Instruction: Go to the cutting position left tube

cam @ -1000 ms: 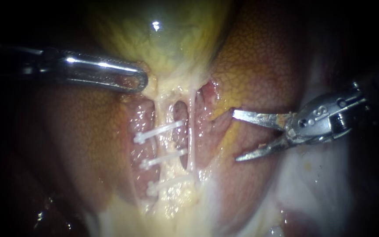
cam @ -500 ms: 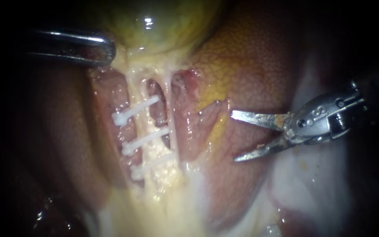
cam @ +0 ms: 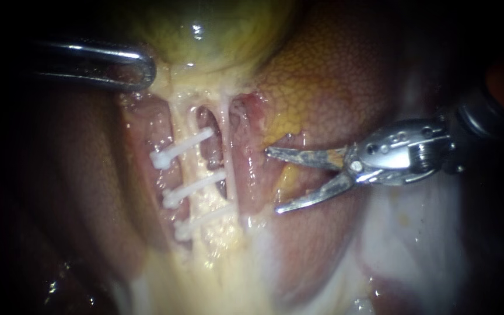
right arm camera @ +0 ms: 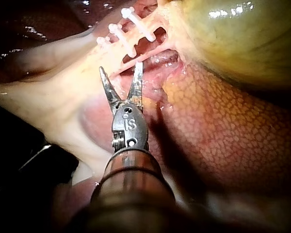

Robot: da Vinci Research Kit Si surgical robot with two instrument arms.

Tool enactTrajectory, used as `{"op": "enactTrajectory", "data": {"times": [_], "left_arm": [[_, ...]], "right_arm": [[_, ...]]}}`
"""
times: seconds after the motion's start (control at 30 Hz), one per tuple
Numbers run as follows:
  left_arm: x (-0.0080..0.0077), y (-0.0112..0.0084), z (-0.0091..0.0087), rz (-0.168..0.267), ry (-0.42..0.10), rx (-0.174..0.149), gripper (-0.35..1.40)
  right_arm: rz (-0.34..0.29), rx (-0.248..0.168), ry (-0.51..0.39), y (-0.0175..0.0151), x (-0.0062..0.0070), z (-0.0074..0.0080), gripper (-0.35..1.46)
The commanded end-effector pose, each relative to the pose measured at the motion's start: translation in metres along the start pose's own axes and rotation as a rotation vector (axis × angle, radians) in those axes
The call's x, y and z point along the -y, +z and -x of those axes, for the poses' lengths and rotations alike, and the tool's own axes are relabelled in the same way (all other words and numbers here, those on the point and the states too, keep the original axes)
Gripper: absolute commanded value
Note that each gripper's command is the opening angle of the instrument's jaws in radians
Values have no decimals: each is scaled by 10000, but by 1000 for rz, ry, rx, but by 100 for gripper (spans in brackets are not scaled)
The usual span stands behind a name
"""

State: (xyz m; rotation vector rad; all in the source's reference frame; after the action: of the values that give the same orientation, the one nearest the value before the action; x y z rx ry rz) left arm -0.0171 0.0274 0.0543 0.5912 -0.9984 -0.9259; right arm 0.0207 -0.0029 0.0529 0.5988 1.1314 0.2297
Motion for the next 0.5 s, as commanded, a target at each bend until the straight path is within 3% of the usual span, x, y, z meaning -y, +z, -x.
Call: {"op": "enactTrajectory", "data": {"times": [0.03, 0.23, 0.5], "left_arm": [[1, 0, 0, 1, 0, 0, -35], [2, 1, 0, 5, 0, 2, -35], [2, 2, -1, 4, 0, 2, -35]], "right_arm": [[-5, -5, 2, 3, -2, -1, 131], [-36, -16, 21, 18, -11, -1, 131], [-47, -14, 31, 36, -19, 9, 131]]}}
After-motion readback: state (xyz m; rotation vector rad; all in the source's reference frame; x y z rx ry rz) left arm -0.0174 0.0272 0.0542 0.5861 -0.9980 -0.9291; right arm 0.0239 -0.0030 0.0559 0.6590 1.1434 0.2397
